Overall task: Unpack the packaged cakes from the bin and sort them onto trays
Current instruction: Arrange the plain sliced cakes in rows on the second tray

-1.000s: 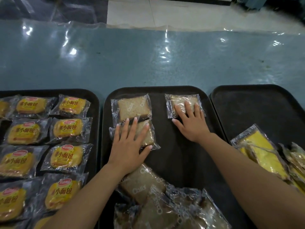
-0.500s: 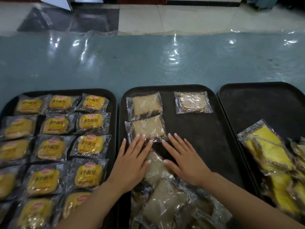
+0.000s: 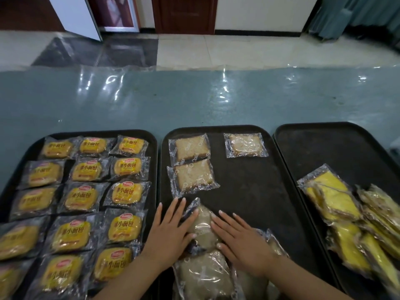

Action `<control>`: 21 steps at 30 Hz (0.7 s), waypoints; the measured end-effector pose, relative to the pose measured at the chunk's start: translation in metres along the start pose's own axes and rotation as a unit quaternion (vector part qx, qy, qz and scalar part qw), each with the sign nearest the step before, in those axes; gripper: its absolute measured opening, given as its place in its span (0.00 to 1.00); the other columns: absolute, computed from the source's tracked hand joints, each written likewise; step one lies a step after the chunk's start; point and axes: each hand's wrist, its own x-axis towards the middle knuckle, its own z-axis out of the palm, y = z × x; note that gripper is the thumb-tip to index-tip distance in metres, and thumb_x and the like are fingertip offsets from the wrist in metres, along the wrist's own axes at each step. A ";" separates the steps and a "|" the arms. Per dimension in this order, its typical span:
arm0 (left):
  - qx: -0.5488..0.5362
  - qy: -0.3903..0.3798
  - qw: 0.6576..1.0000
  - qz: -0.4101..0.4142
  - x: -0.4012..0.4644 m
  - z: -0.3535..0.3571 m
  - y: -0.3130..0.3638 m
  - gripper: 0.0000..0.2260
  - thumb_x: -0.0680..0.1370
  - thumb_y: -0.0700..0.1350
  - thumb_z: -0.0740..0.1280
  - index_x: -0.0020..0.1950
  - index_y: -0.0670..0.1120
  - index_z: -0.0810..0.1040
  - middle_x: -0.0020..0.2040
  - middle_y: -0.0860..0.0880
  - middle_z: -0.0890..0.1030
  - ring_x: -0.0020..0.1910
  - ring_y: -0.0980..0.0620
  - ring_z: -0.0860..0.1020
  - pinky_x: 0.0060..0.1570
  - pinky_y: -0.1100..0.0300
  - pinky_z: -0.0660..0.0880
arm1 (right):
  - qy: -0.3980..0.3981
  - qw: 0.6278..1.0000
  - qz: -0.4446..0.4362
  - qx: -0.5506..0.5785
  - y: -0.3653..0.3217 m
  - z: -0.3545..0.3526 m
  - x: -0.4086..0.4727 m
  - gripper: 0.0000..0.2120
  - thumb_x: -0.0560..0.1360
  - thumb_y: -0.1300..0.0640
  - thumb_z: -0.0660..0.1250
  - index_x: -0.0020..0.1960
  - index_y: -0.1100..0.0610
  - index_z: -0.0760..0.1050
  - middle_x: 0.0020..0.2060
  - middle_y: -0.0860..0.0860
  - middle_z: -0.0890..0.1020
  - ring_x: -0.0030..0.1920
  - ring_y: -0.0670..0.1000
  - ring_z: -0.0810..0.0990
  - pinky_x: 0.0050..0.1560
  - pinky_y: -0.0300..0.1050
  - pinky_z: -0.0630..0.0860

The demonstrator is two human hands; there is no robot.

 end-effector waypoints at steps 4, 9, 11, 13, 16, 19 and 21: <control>0.010 0.002 1.000 0.016 0.019 -0.014 0.010 0.24 0.78 0.59 0.49 0.74 0.57 0.61 0.73 0.41 0.66 0.73 0.41 0.59 0.68 0.38 0.52 | 0.001 1.000 0.023 -0.014 0.002 -0.008 -0.007 0.28 0.82 0.40 0.43 0.68 0.51 0.73 0.67 0.46 0.75 0.70 0.48 0.69 0.68 0.49 0.57; 0.061 0.027 0.997 0.036 0.043 -0.018 0.014 0.28 0.76 0.65 0.33 0.75 0.58 0.36 0.77 0.43 0.43 0.75 0.41 0.40 0.69 0.39 0.34 | 0.038 0.999 -0.013 -0.007 0.011 -0.021 -0.005 0.20 0.81 0.43 0.52 0.67 0.48 0.71 0.66 0.47 0.75 0.72 0.51 0.67 0.70 0.51 0.57; 0.040 0.014 0.999 0.003 0.053 -0.022 0.014 0.28 0.78 0.65 0.34 0.76 0.55 0.45 0.77 0.44 0.53 0.76 0.42 0.47 0.72 0.39 0.41 | 0.022 0.999 -0.047 -0.010 0.013 -0.023 0.001 0.19 0.82 0.43 0.50 0.69 0.46 0.67 0.72 0.48 0.68 0.74 0.52 0.61 0.71 0.52 0.54; 0.023 0.036 0.999 -0.008 0.061 -0.021 0.008 0.29 0.77 0.64 0.31 0.76 0.55 0.40 0.77 0.47 0.43 0.76 0.45 0.40 0.71 0.42 0.35 | -0.010 0.998 -0.058 -0.009 0.017 -0.020 0.004 0.21 0.82 0.42 0.47 0.71 0.45 0.66 0.74 0.48 0.64 0.76 0.52 0.58 0.72 0.51 0.51; 0.006 0.005 1.000 -0.020 0.066 -0.021 -0.005 0.33 0.72 0.66 0.27 0.75 0.57 0.35 0.74 0.52 0.34 0.75 0.48 0.34 0.71 0.44 0.34 | -0.034 0.999 -0.041 0.002 0.027 -0.017 0.003 0.23 0.82 0.39 0.45 0.74 0.43 0.62 0.75 0.46 0.61 0.76 0.50 0.55 0.71 0.53 0.47; -0.009 -0.014 1.000 -0.004 0.065 -0.019 -0.017 0.39 0.65 0.69 0.20 0.74 0.59 0.34 0.74 0.53 0.33 0.74 0.50 0.33 0.71 0.45 0.35 | -0.024 1.000 -0.010 0.001 0.039 -0.020 -0.003 0.23 0.82 0.38 0.45 0.74 0.41 0.61 0.74 0.45 0.64 0.75 0.49 0.59 0.70 0.56 0.49; -0.007 -0.013 1.000 0.003 0.063 -0.019 -0.022 0.38 0.63 0.69 0.18 0.72 0.60 0.33 0.74 0.54 0.33 0.74 0.51 0.32 0.70 0.46 0.33 | -0.013 1.000 0.019 -0.007 0.047 -0.020 -0.008 0.23 0.82 0.38 0.45 0.73 0.42 0.64 0.72 0.46 0.69 0.72 0.50 0.65 0.69 0.56 0.52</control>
